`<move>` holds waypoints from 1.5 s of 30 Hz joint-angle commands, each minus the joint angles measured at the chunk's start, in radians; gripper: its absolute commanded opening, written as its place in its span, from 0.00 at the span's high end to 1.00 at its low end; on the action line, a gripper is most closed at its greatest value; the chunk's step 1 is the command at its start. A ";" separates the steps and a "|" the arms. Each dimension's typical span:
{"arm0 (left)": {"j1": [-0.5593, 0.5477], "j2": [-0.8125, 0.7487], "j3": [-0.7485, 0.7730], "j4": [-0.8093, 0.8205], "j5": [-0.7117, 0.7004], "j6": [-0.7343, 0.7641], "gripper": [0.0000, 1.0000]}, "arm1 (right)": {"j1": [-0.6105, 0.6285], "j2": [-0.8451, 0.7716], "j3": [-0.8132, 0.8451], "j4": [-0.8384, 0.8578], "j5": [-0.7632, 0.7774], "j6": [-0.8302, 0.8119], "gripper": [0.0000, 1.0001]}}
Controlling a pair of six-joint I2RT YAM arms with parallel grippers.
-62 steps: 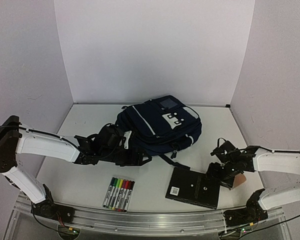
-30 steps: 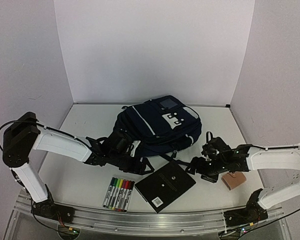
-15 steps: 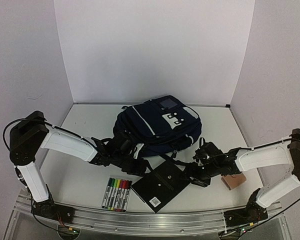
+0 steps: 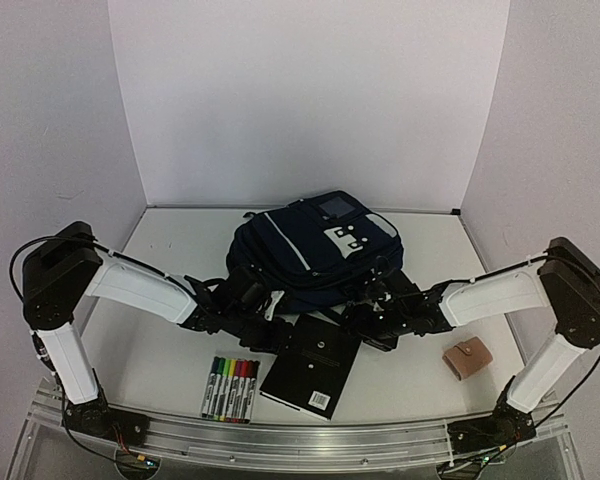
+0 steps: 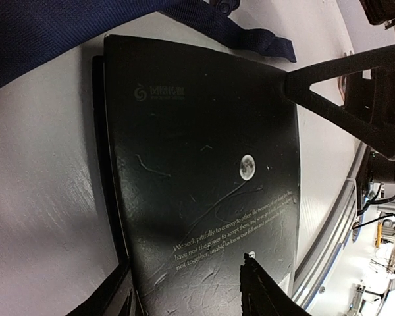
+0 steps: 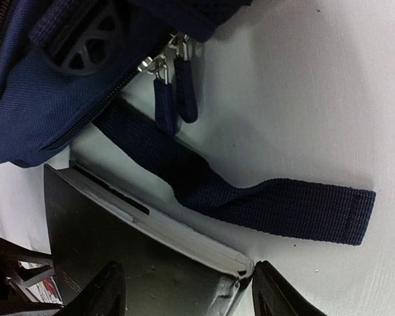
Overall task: Pack the student bag
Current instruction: Pick up the book from the center of the board.
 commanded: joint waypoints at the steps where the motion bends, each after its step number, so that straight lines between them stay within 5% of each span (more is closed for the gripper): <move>1: -0.002 -0.086 -0.011 -0.002 -0.076 -0.035 0.46 | 0.005 -0.056 -0.004 0.000 0.015 -0.022 0.35; 10: -0.002 -0.044 0.026 -0.080 -0.118 -0.063 0.43 | 0.007 -0.210 -0.162 -0.024 -0.143 0.027 0.29; 17: -0.002 0.017 0.071 -0.089 -0.073 -0.060 0.45 | 0.018 -0.141 -0.153 0.081 -0.237 0.047 0.28; 32: -0.002 0.008 -0.027 0.169 0.070 -0.150 0.82 | 0.019 -0.104 -0.239 0.441 -0.319 0.204 0.30; 45: 0.003 -0.047 -0.077 0.269 0.081 -0.187 1.00 | 0.019 -0.348 -0.364 0.658 -0.293 0.252 0.54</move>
